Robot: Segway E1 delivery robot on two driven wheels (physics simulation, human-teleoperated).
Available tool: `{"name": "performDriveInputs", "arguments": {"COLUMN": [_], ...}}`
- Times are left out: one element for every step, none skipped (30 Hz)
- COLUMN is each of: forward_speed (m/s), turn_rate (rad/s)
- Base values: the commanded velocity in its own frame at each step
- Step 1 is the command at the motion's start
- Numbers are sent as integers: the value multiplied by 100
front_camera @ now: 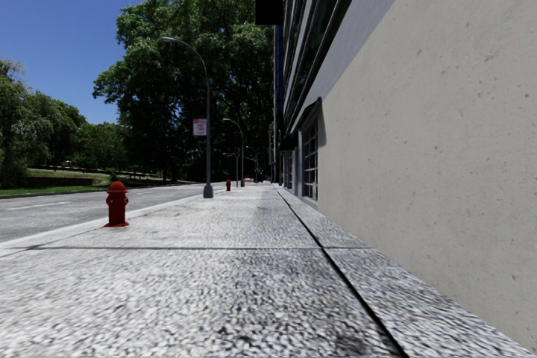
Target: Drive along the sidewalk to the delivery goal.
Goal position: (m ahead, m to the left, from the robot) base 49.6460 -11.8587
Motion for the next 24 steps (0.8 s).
{"name": "performDriveInputs", "arguments": {"forward_speed": [200,200,200,200,200,200,200,200,200,200,200,200,200,200,200,200,200,200,200,200,200,200,200,200], "turn_rate": [0,0,0,0,0,0,0,0,0,0,0,0,0,0,0,0,0,0,0,0,0,0,0,0]}}
